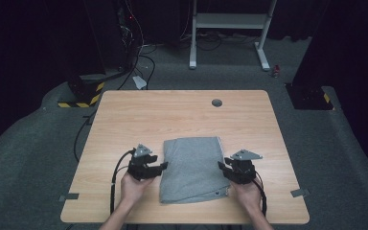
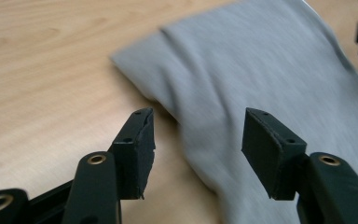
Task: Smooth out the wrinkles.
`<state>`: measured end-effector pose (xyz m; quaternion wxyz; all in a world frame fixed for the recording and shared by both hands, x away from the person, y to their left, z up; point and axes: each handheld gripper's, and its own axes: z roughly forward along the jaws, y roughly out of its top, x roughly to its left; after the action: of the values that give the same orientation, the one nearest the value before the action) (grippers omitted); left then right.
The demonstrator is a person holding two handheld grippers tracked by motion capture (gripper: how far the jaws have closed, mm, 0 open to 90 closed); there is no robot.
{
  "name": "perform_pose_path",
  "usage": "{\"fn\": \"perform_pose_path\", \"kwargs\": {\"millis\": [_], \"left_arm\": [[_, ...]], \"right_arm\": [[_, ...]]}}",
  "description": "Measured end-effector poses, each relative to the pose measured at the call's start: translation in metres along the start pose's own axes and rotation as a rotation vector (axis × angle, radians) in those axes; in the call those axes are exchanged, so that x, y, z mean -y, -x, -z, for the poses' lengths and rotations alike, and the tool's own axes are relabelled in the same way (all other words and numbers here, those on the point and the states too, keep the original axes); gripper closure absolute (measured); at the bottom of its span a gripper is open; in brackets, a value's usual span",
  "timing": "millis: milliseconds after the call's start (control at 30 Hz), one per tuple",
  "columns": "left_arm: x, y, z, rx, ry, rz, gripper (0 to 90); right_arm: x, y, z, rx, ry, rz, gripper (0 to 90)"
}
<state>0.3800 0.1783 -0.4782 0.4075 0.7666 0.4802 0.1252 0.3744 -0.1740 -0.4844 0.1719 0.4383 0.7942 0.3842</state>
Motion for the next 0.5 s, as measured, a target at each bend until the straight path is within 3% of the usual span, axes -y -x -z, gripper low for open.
{"fn": "perform_pose_path", "kwargs": {"millis": [100,167,233,300,500], "left_arm": [[-0.014,-0.015,-0.013,-0.008,-0.008,0.064,43.3],[-0.021,-0.022,-0.024,-0.009,-0.028,0.086,42.9],[-0.024,-0.027,-0.034,0.007,-0.033,0.141,42.8],[-0.027,-0.028,-0.041,-0.027,-0.049,0.112,42.6],[-0.031,-0.035,-0.062,-0.01,-0.068,0.194,44.0]], "right_arm": [[-0.015,0.004,-0.009,0.026,-0.004,0.012,63.1],[-0.024,0.008,-0.017,0.041,-0.011,-0.006,62.2],[-0.03,0.011,-0.025,0.048,-0.016,-0.027,61.2],[-0.035,0.014,-0.031,0.053,-0.017,-0.046,60.7],[-0.048,0.018,-0.049,0.084,-0.038,-0.075,60.4]]}}
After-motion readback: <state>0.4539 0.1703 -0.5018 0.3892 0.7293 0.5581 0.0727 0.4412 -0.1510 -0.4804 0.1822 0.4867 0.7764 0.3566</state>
